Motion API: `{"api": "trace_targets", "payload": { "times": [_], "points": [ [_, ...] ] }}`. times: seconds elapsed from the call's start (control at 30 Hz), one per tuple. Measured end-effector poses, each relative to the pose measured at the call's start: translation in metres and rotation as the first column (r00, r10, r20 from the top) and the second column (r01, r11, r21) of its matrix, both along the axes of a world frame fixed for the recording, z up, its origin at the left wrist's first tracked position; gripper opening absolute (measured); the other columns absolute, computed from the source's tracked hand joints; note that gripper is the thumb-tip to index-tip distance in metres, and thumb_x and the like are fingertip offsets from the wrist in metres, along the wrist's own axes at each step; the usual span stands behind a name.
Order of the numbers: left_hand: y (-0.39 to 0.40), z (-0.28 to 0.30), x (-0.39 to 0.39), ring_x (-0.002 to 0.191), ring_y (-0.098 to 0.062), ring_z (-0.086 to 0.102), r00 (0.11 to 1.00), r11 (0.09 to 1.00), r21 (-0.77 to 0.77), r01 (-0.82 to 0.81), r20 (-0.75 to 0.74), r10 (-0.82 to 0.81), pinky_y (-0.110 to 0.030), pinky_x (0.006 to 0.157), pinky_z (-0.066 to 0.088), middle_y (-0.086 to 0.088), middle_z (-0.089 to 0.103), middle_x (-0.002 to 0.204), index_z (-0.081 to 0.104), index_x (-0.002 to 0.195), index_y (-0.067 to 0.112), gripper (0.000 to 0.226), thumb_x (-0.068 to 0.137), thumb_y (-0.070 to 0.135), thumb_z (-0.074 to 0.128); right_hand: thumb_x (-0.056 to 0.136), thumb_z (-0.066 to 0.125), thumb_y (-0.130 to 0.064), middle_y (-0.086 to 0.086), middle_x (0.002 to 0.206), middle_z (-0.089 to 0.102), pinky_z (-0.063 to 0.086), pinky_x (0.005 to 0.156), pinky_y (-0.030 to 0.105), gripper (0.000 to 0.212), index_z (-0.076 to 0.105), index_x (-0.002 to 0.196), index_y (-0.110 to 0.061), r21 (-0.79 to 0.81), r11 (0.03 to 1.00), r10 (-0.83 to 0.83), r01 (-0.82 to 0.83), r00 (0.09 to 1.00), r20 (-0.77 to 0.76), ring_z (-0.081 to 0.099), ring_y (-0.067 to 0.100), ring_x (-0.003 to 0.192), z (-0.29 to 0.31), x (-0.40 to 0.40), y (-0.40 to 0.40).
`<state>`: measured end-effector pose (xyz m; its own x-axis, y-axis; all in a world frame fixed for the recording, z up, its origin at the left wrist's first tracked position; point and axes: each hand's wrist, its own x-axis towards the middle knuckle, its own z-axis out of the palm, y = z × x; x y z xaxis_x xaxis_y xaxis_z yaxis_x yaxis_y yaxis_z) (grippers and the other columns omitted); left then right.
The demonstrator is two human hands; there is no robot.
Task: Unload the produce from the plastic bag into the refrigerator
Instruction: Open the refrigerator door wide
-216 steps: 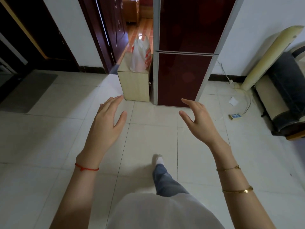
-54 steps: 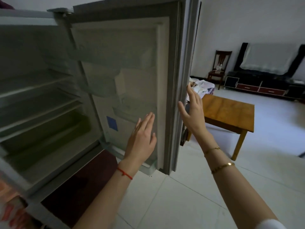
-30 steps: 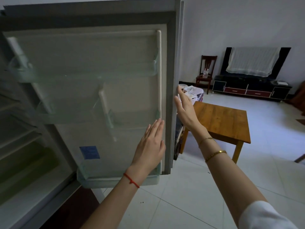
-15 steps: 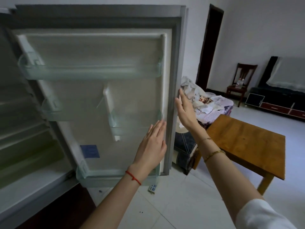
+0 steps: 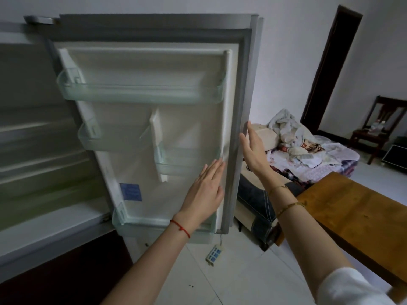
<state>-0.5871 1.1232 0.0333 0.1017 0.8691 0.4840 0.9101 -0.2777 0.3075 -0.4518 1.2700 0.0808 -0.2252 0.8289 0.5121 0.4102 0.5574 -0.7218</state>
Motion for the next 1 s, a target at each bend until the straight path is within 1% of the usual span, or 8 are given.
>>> {"api": "trace_targets", "payload": {
  "times": [0.17,0.47,0.53,0.6,0.7,0.77,0.87,1.0],
  "points": [
    [-0.009,0.002,0.003,0.150,-0.009,0.008,1.000,1.000,0.021,-0.022,-0.008,0.022,-0.032,0.124,0.008,0.002,0.012,0.164,0.012,0.155,0.017,0.064,0.098,0.016,0.042,0.098,0.036,-0.052,0.002,0.160,0.028,0.023,0.121,0.046,0.070,0.023,0.154,-0.014,0.034,0.999,-0.010,0.009,1.000,0.014,0.025,0.020,0.147,-0.007,0.007,-0.009],
    [-0.061,0.009,-0.010,0.148,-0.005,0.009,0.984,0.989,0.038,-0.146,0.105,0.141,-0.026,0.123,0.005,0.003,0.018,0.162,0.017,0.155,0.015,0.063,0.098,0.016,0.045,0.099,0.050,-0.038,0.002,0.156,0.033,0.025,0.119,0.033,0.063,0.027,0.152,-0.014,0.182,0.983,0.000,-0.013,0.997,0.071,0.028,0.015,0.144,-0.027,0.021,-0.075],
    [-0.079,0.010,-0.020,0.148,-0.012,0.018,0.973,0.980,0.048,-0.194,0.135,0.186,-0.026,0.122,0.009,-0.001,0.025,0.160,0.023,0.153,0.013,0.061,0.097,0.016,0.048,0.099,0.051,-0.038,0.001,0.155,0.035,0.024,0.118,0.030,0.062,0.029,0.151,-0.014,0.211,0.976,0.027,-0.048,0.995,0.100,0.029,0.014,0.143,-0.029,0.019,-0.093],
    [-0.100,0.009,-0.031,0.145,-0.019,0.028,0.960,0.970,0.053,-0.239,0.160,0.228,-0.035,0.122,0.020,-0.007,0.033,0.156,0.031,0.150,0.009,0.059,0.096,0.014,0.052,0.099,0.051,-0.038,-0.001,0.155,0.035,0.023,0.118,0.028,0.061,0.029,0.151,-0.016,0.208,0.972,0.080,-0.105,0.989,0.126,0.029,0.011,0.143,-0.033,0.012,-0.110],
    [-0.134,0.006,-0.052,0.143,-0.021,0.032,0.931,0.945,0.040,-0.325,0.187,0.312,-0.039,0.119,0.026,-0.008,0.038,0.153,0.035,0.148,0.008,0.056,0.095,0.013,0.054,0.099,0.051,-0.037,-0.002,0.154,0.036,0.023,0.118,0.027,0.060,0.030,0.151,-0.017,0.190,0.960,0.178,-0.206,0.972,0.156,0.030,0.011,0.143,-0.039,-0.004,-0.137],
    [-0.161,0.002,-0.066,0.143,-0.019,0.032,0.907,0.920,0.038,-0.390,0.190,0.376,-0.035,0.121,0.022,-0.007,0.038,0.153,0.036,0.148,0.009,0.055,0.095,0.014,0.054,0.099,0.051,-0.037,-0.001,0.154,0.037,0.023,0.118,0.029,0.058,0.032,0.150,-0.017,0.180,0.947,0.234,-0.268,0.954,0.185,0.030,0.012,0.143,-0.044,-0.018,-0.155],
    [-0.201,-0.005,-0.086,0.144,-0.016,0.029,0.858,0.869,0.032,-0.493,0.184,0.480,-0.016,0.119,0.009,-0.004,0.037,0.154,0.038,0.147,0.011,0.054,0.096,0.016,0.054,0.099,0.051,-0.036,0.002,0.151,0.042,0.027,0.119,0.036,0.056,0.037,0.148,-0.014,0.165,0.924,0.306,-0.344,0.927,0.217,0.033,0.015,0.142,-0.051,-0.043,-0.178],
    [-0.257,-0.017,-0.112,0.143,-0.019,0.033,0.795,0.807,0.010,-0.590,0.182,0.579,-0.045,0.119,0.026,-0.006,0.042,0.151,0.041,0.145,0.011,0.052,0.095,0.017,0.056,0.099,0.051,-0.036,0.001,0.149,0.043,0.028,0.118,0.036,0.054,0.039,0.147,-0.013,0.130,0.882,0.410,-0.452,0.874,0.261,0.034,0.017,0.140,-0.064,-0.081,-0.211]
  ]
}}
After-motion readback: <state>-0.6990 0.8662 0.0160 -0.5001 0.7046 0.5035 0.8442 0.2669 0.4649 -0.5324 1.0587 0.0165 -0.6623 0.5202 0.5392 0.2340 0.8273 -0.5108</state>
